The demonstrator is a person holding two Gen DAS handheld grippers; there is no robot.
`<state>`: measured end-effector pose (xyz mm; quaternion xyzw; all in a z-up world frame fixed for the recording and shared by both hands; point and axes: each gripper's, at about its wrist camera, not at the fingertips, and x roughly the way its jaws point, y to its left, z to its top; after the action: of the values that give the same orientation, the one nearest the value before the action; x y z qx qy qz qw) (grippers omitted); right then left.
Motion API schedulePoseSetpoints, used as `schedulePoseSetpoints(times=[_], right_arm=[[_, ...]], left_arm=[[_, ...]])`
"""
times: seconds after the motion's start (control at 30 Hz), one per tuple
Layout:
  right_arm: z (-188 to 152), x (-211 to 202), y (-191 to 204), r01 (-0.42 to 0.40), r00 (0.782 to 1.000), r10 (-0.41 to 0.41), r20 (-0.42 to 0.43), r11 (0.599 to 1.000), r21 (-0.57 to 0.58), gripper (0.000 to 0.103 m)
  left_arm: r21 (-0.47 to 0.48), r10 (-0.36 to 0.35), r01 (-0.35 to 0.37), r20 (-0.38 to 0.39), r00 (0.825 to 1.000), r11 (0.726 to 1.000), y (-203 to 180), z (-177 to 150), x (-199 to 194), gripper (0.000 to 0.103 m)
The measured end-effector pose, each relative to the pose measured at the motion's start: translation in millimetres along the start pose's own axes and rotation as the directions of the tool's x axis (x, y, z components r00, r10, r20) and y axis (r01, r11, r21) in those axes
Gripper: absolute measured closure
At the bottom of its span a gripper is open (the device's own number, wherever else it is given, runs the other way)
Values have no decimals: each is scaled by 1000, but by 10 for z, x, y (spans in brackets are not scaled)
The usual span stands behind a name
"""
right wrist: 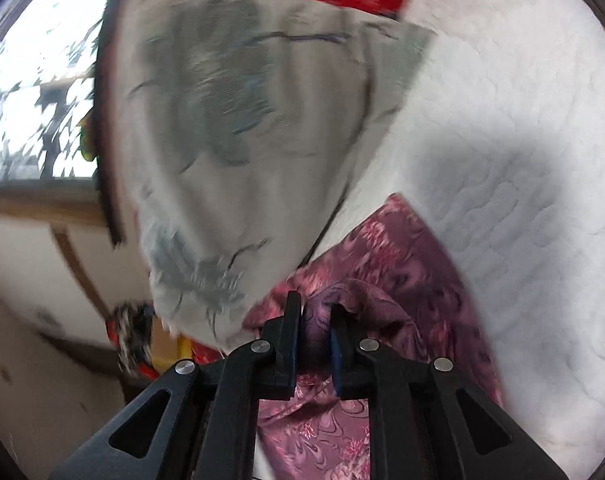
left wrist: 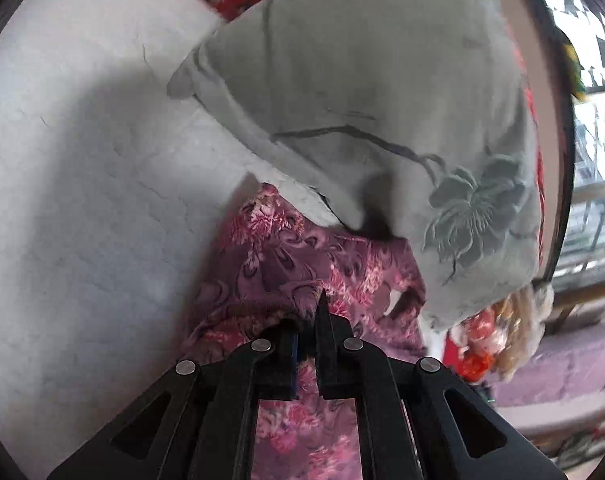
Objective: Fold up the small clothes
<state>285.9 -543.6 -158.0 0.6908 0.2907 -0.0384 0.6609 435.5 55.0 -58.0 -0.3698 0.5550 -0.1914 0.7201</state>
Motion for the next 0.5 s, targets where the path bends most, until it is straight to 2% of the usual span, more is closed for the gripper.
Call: schedulePoseSetpoints(times=[0.07, 0.1, 0.13, 0.17, 0.23, 0.3, 0.33, 0.4, 0.47, 0.5], right_arm=[[61, 11, 23, -1, 1000, 0, 21, 1000, 30, 79], [79, -7, 41, -16, 999, 15, 36, 999, 34, 76], [99, -43, 53, -32, 998, 29, 57, 999, 41, 67], [116, -119, 57, -63, 993, 57, 100, 997, 54, 65], [133, -262, 57, -120, 981, 109, 159, 991, 61, 60], [109, -346, 87, -72, 985, 68, 159, 997, 21, 54], [77, -360, 113, -9, 991, 12, 136, 1000, -21, 54], [-6, -345, 148, 84, 992, -73, 105, 992, -98, 54], [-106, -327, 180, 159, 985, -145, 92, 971, -177, 54], [-158, -304, 203, 206, 978, -189, 93, 952, -228, 54]], left_arm=[[-39, -67, 66, -29, 997, 997, -7, 103, 34, 98], [-53, -98, 96, -36, 995, 994, -6, 132, 36, 97], [-64, -123, 120, -39, 992, 991, -1, 157, 39, 95], [-67, -140, 138, -37, 989, 988, -6, 181, 36, 92], [-56, -114, 113, -11, 993, 992, -12, 209, 14, 83], [-71, -109, 113, 58, 992, 991, 23, 253, -84, 58], [-88, -126, 134, 89, 988, 987, 45, 287, -135, 55], [-94, -123, 133, 103, 987, 987, 42, 305, -164, 50], [-19, -61, 63, 86, 994, 998, -41, 283, -125, 48], [41, -5, 2, 75, 997, 999, -97, 242, -73, 44]])
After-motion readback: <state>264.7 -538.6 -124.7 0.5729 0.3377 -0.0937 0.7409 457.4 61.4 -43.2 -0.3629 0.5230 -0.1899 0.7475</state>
